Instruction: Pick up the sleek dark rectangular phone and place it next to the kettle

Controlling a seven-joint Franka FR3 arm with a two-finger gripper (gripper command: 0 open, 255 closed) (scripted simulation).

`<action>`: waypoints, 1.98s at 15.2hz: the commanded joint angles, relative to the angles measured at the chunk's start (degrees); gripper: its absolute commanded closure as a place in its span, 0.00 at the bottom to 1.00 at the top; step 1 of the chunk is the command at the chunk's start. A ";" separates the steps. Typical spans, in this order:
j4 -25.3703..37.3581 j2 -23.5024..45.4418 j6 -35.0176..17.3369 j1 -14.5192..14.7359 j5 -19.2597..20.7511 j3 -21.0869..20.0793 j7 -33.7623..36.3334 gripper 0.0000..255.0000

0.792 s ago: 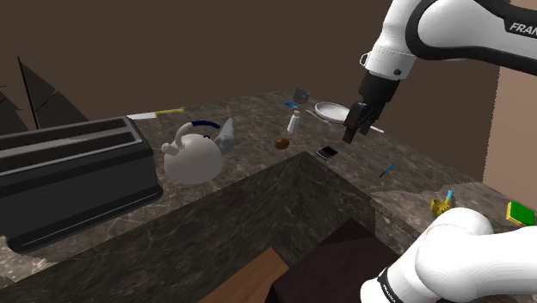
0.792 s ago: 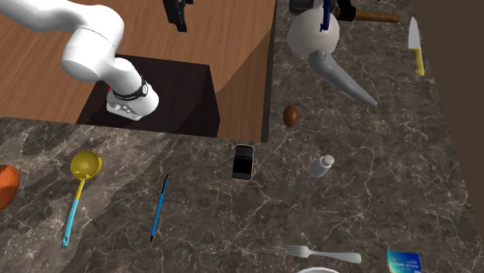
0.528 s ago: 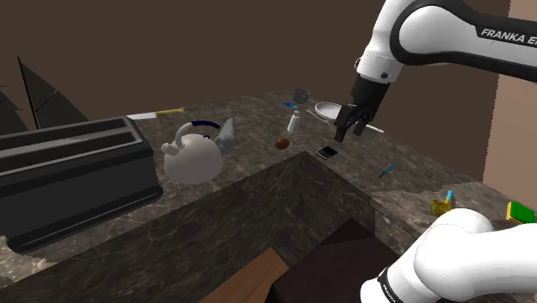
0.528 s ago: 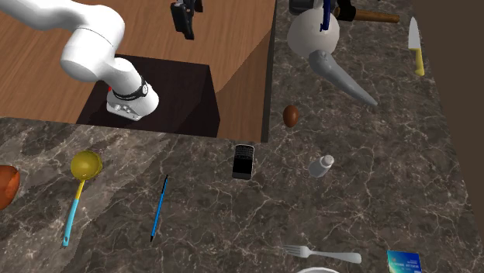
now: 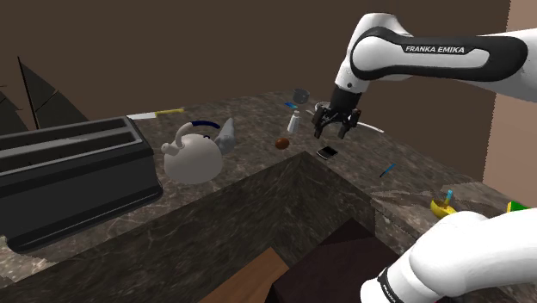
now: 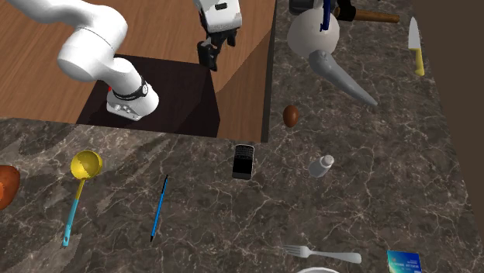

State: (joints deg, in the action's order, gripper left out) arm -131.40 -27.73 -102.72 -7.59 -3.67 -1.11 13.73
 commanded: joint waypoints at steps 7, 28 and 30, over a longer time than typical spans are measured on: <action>2.81 12.47 -10.64 -5.73 0.29 1.81 12.50 0.00; 6.56 34.57 -30.29 -14.15 -2.07 8.54 32.46 0.00; 6.20 35.34 -31.40 -14.14 -2.29 8.48 32.31 0.00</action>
State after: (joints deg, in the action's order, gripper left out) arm -125.07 7.24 -133.61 -21.75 -5.86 7.40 46.08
